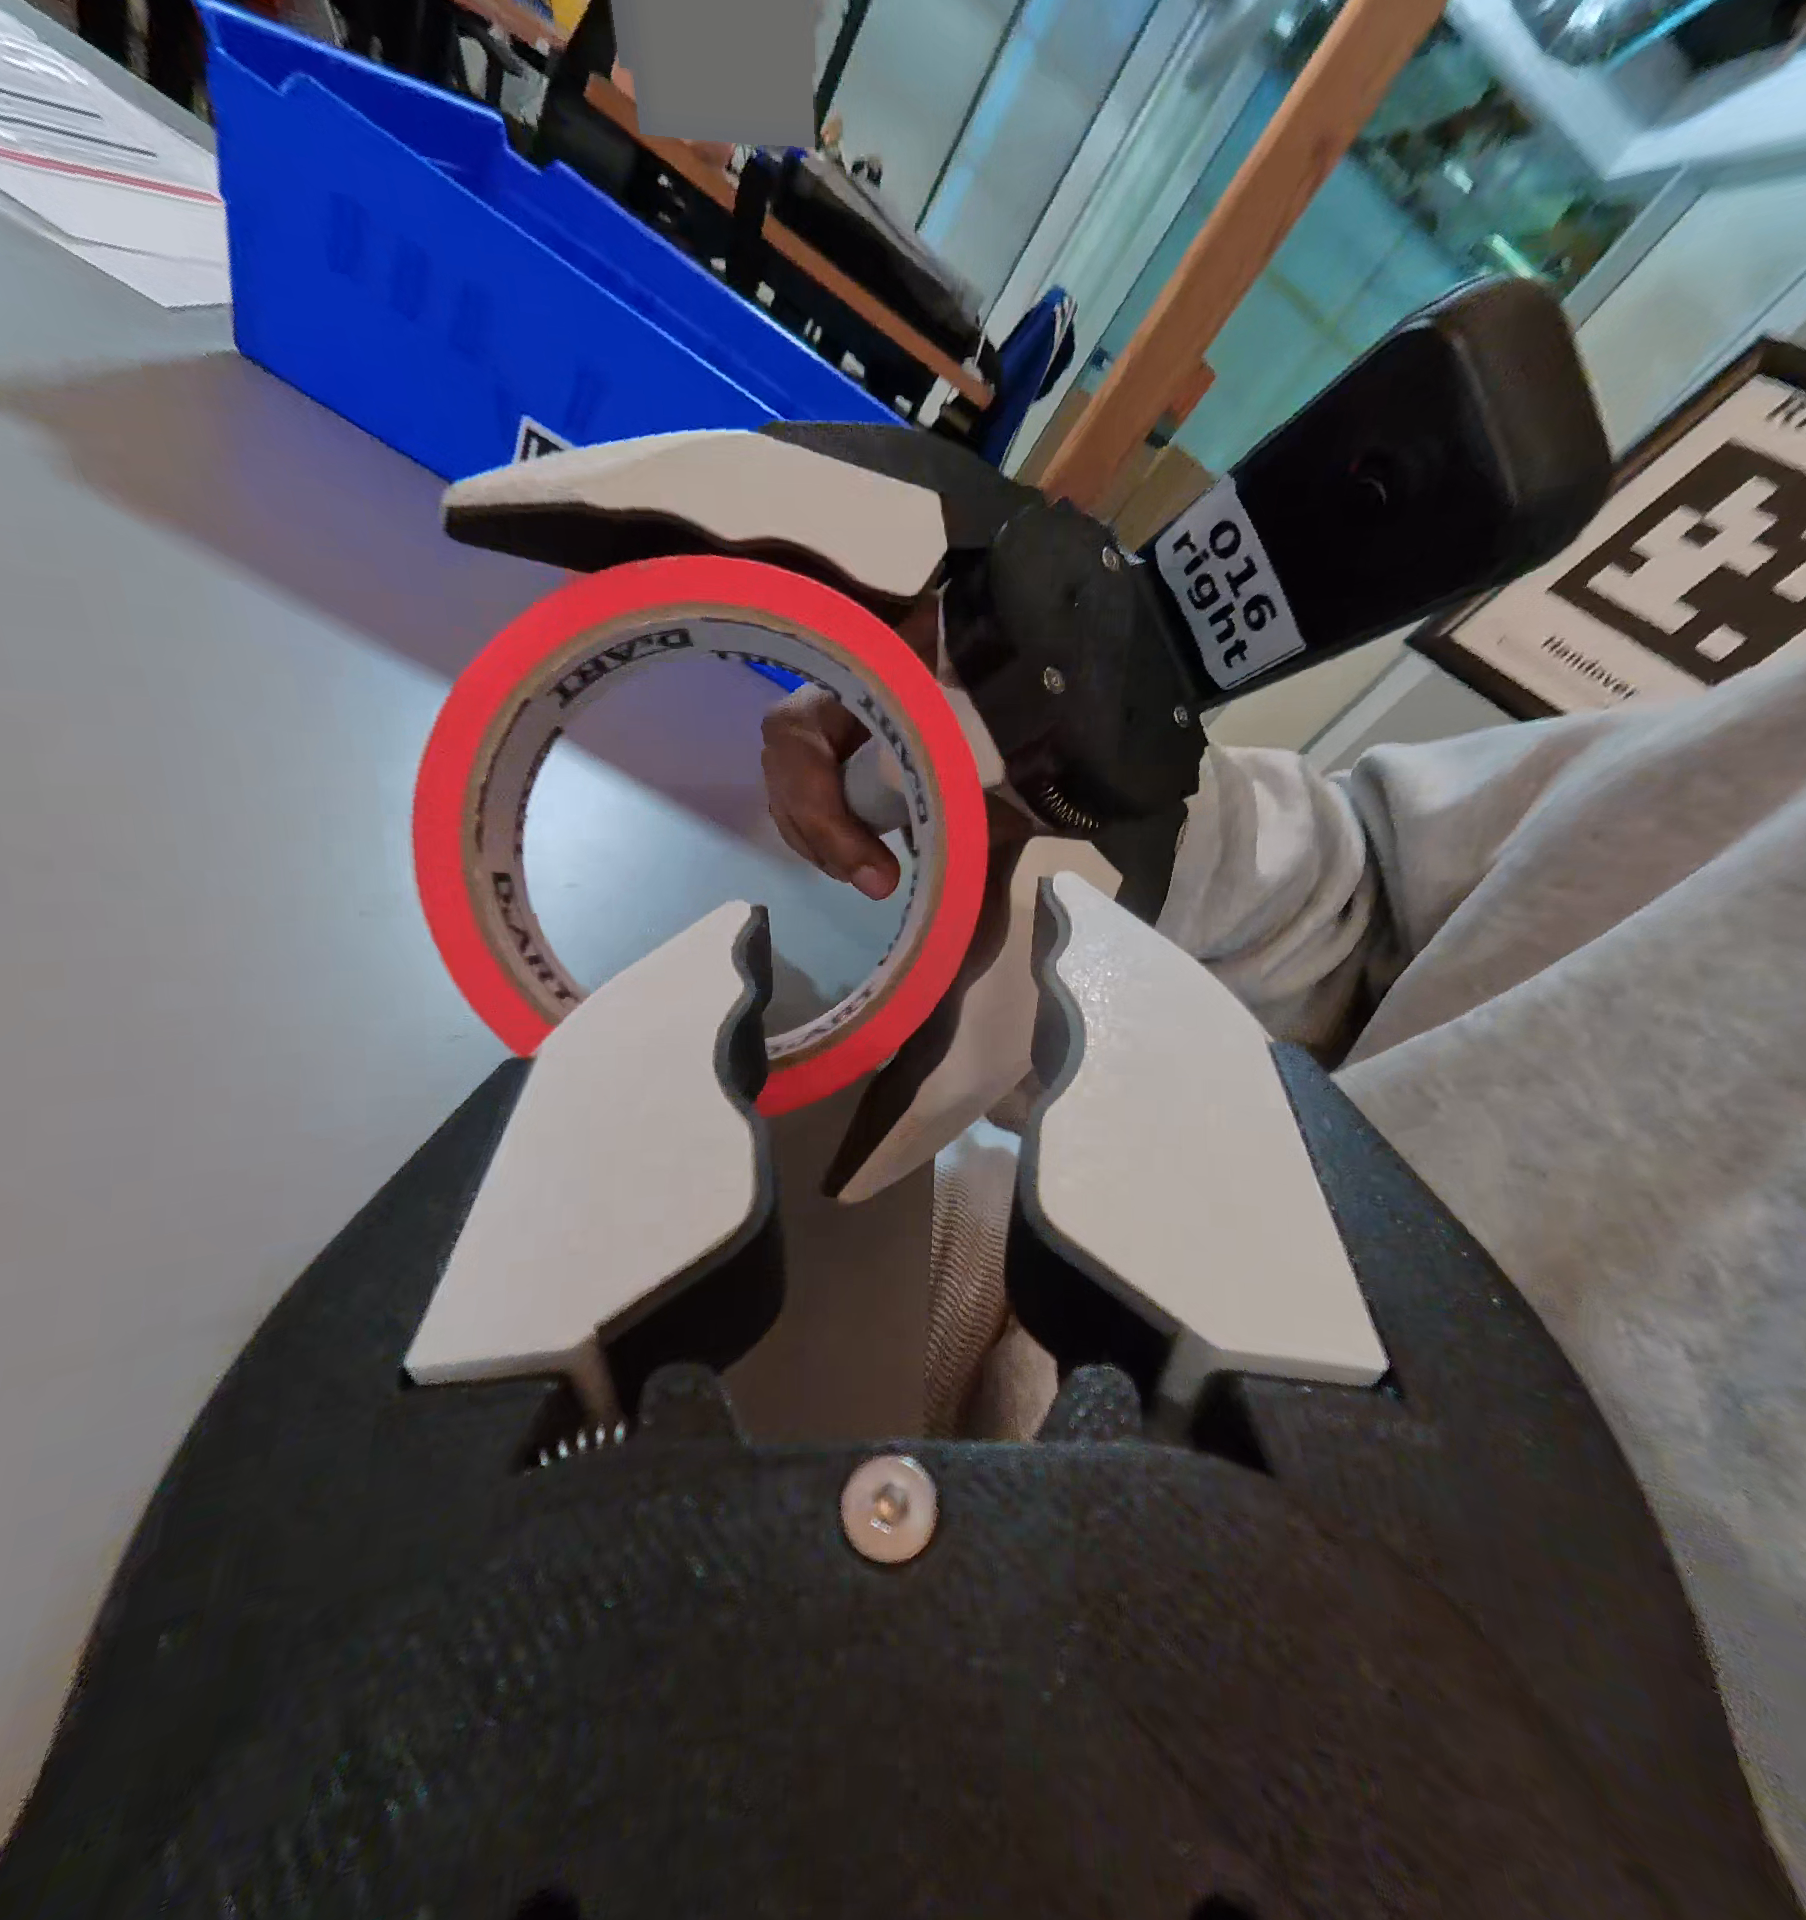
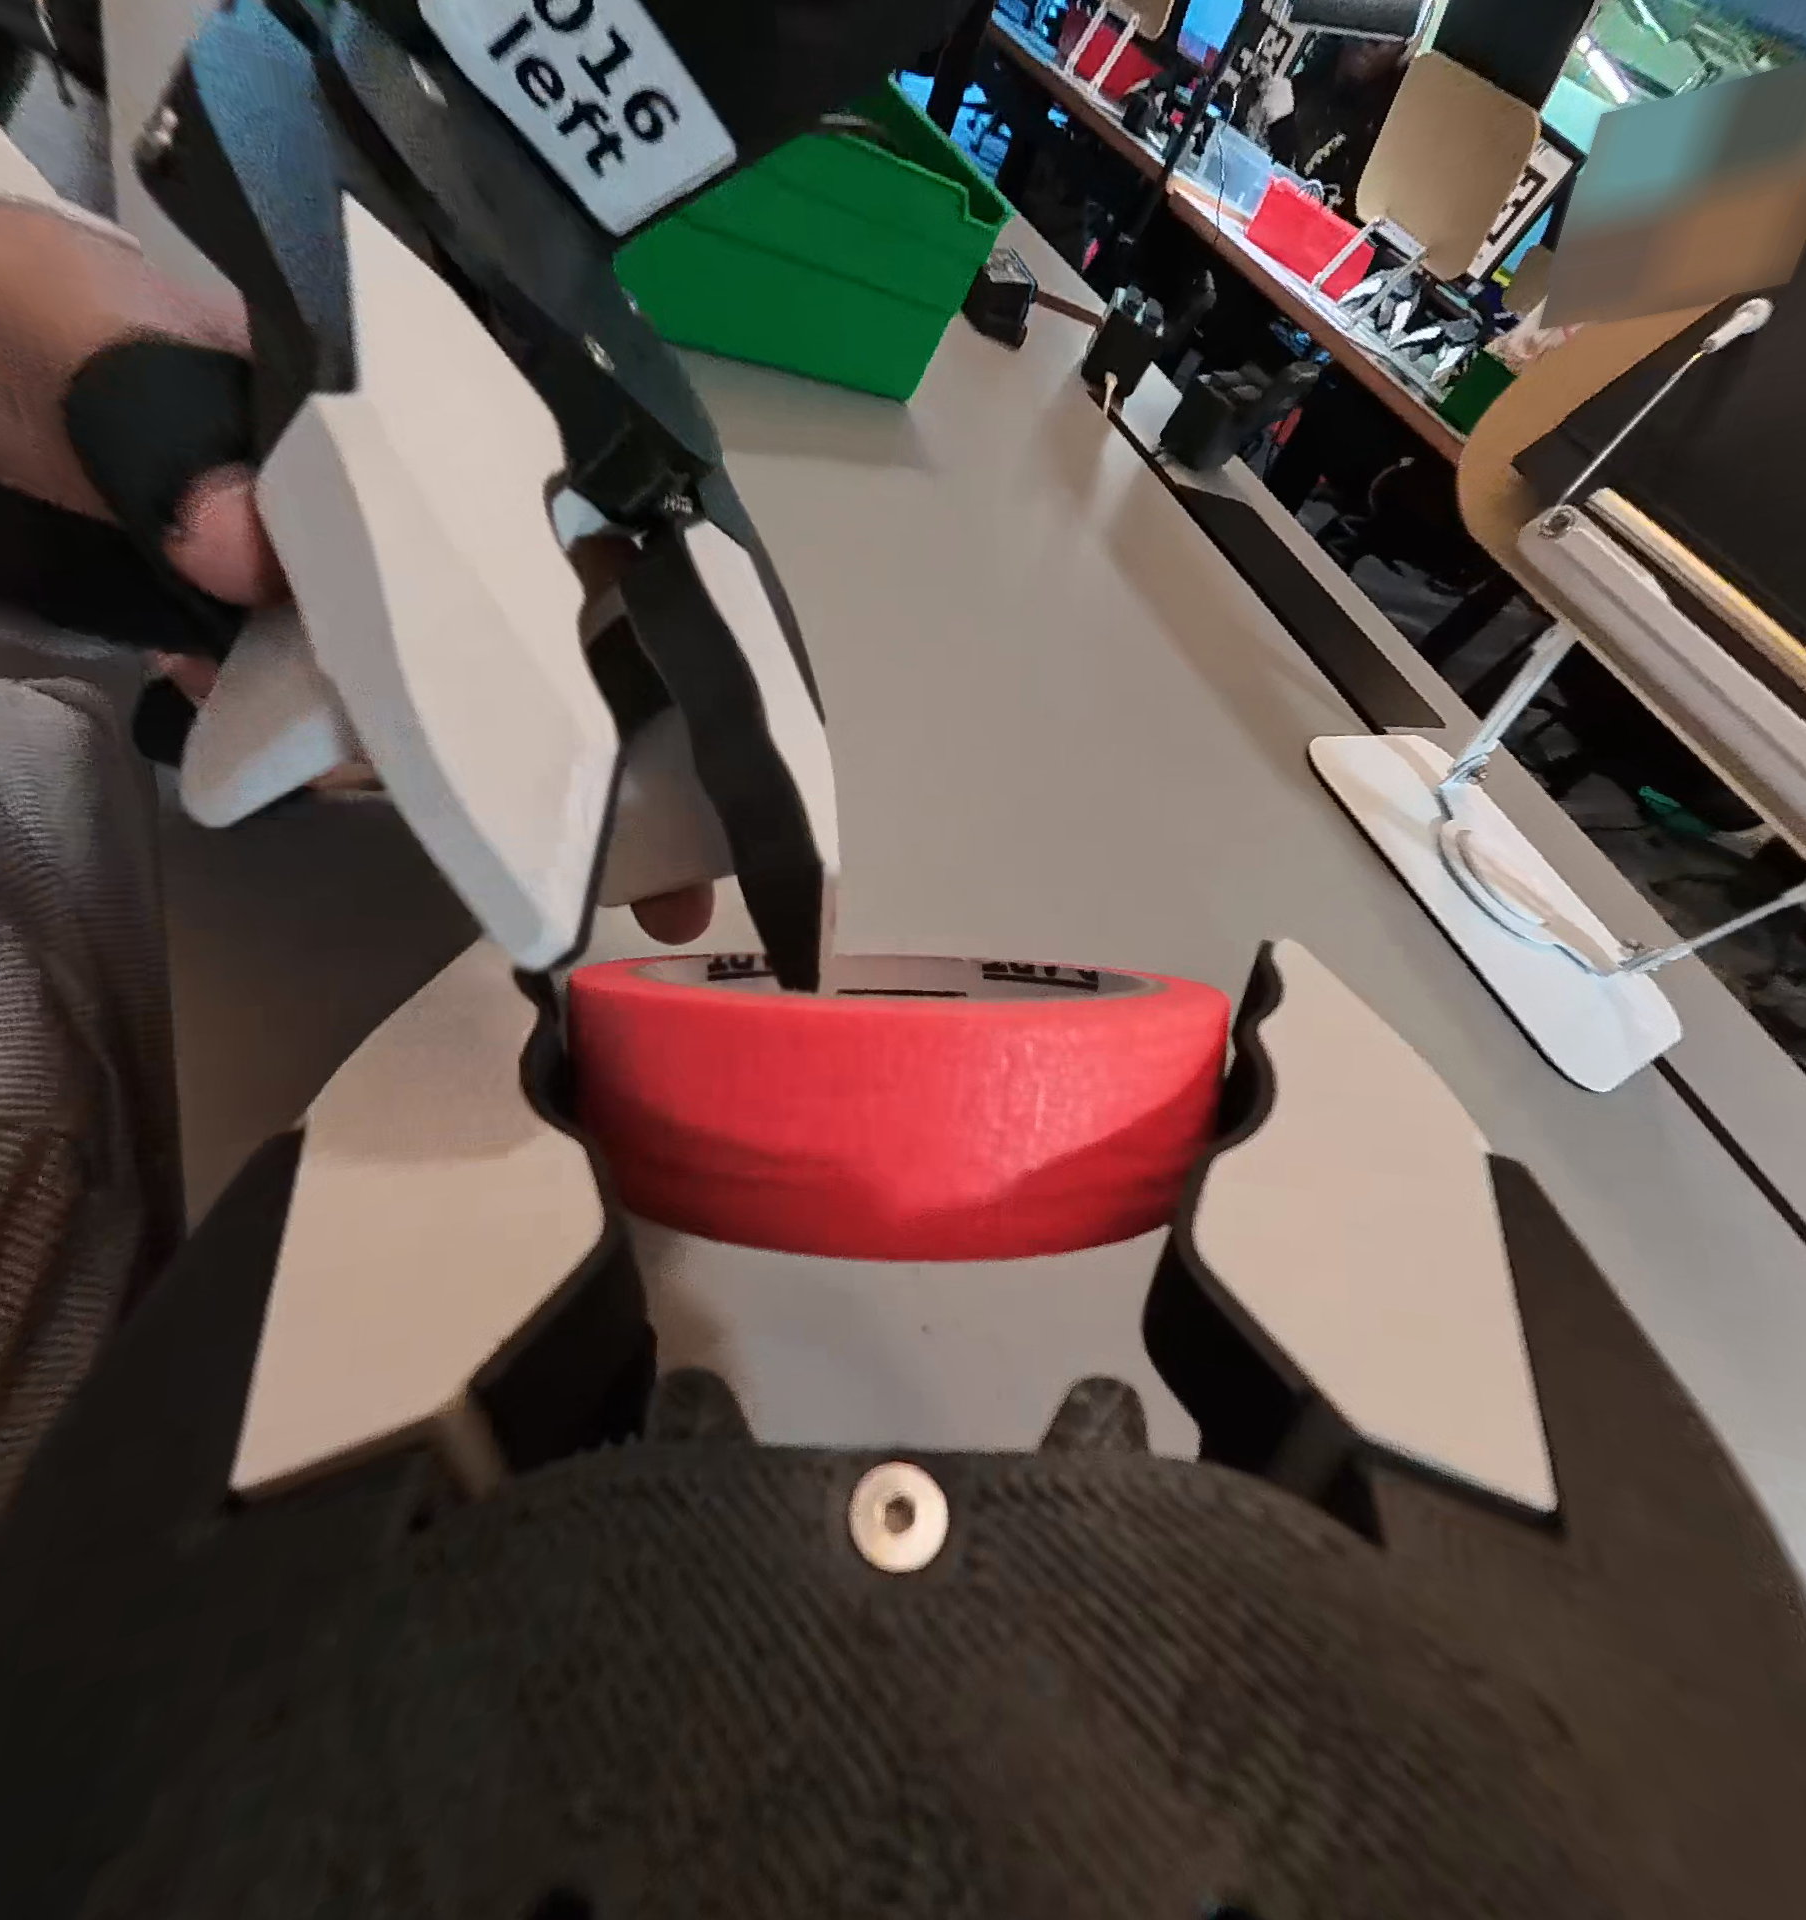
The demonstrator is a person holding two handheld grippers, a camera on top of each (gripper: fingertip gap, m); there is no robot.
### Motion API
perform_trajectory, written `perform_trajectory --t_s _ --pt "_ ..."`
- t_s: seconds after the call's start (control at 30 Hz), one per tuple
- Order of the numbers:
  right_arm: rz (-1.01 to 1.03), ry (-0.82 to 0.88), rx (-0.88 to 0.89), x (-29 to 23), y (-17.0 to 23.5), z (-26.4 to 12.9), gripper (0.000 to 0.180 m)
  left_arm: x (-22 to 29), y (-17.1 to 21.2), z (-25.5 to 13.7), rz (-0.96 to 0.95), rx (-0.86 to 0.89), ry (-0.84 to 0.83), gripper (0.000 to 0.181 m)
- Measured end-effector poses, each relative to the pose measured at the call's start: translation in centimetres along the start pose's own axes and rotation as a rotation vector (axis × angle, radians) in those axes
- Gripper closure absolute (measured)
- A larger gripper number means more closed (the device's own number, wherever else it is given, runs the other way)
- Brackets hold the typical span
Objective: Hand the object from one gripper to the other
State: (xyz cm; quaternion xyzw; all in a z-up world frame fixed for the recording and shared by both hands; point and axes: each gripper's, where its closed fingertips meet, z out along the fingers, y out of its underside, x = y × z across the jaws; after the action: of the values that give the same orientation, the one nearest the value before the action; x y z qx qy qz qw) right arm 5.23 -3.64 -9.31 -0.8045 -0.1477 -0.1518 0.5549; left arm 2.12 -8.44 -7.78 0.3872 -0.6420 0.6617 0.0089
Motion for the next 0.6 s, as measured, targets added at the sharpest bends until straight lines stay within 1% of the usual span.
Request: perform_trajectory --t_s 0.03,0.17,0.27,0.3,0.5,0.53,0.6 --pt "-0.018 0.006 -0.016 -0.1 0.1 0.1 0.055 0.2 0.2 0.2 0.013 -0.014 -0.005 0.131" --pt "-0.07 0.011 -0.061 -0.9 0.3 0.5 0.055 0.4 0.8 0.6 0.048 -0.055 -0.023 0.139" --pt "-0.077 0.006 -0.061 -1.3 0.0 0.6 0.055 0.6 1.2 0.7 0.057 -0.07 -0.013 0.156" --pt "-0.075 0.007 -0.064 -1.3 0.1 0.6 0.055 1.0 1.2 0.7 0.063 -0.072 0.006 0.164" --pt "-0.061 0.008 0.032 -1.3 -0.8 0.5 0.055 1.1 0.9 0.5 0.168 -0.079 -0.035 0.167" --pt "-0.064 0.025 0.06 -1.1 -1.2 0.4 0.054 1.0 0.6 0.3 0.16 -0.062 -0.039 0.167" --pt "-0.051 0.051 0.102 -0.4 -1.6 0.1 0.045 0.8 -0.2 -0.3 0.11 -0.011 -0.018 0.167"
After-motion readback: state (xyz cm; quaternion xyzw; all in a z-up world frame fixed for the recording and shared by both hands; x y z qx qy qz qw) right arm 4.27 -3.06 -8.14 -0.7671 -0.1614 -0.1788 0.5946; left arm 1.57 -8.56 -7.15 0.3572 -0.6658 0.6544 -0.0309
